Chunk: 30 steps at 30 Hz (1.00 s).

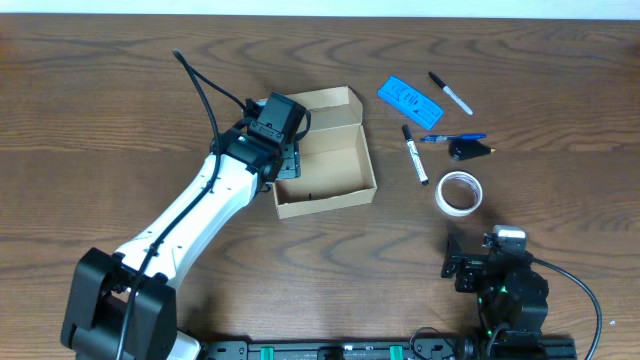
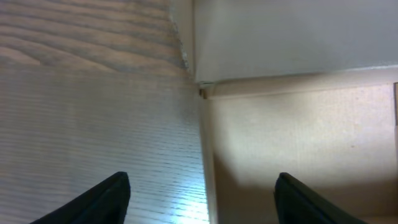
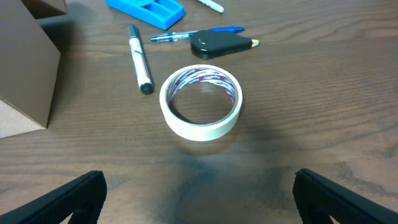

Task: Pack container
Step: 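Push the box toward table center with the left gripper, squaring it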

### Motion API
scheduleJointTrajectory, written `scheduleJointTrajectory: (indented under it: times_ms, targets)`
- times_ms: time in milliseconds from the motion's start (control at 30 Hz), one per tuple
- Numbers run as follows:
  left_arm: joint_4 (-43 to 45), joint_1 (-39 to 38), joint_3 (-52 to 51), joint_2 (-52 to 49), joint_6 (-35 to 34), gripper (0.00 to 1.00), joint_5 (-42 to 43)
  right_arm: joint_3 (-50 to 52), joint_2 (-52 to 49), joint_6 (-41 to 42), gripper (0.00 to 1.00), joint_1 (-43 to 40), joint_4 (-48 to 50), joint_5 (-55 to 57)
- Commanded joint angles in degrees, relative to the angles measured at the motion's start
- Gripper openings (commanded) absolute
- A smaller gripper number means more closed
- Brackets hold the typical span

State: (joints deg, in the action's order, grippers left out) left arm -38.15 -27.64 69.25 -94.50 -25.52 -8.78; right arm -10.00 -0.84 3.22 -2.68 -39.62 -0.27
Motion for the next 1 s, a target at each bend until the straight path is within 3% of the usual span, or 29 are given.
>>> scheduleJointTrajectory:
  times_ms: [0,133,300,500,967]
  targets:
    - [0.5,0.39,0.22,-2.14,-0.02,0.72,3.37,-0.04,0.24,-0.09,0.99,-0.35,-0.07,-0.2]
    - [0.66,0.42,0.22,-3.72,0.24,0.6,3.96,-0.04,0.24,-0.09,0.99,-0.35,-0.07,-0.2]
    - [0.72,0.42,0.22,-4.09,0.24,0.27,3.87,-0.04,0.24,-0.09,0.99,-0.35,-0.07,-0.2]
    - [0.81,0.42,0.22,-4.09,1.95,0.1,2.45,-0.04,0.24,-0.09,0.99,-0.35,-0.04,-0.2]
    - [1.38,2.71,0.22,-4.09,6.43,0.06,0.26,-0.04,0.24,-0.09,0.99,-0.35,-0.04,-0.2]
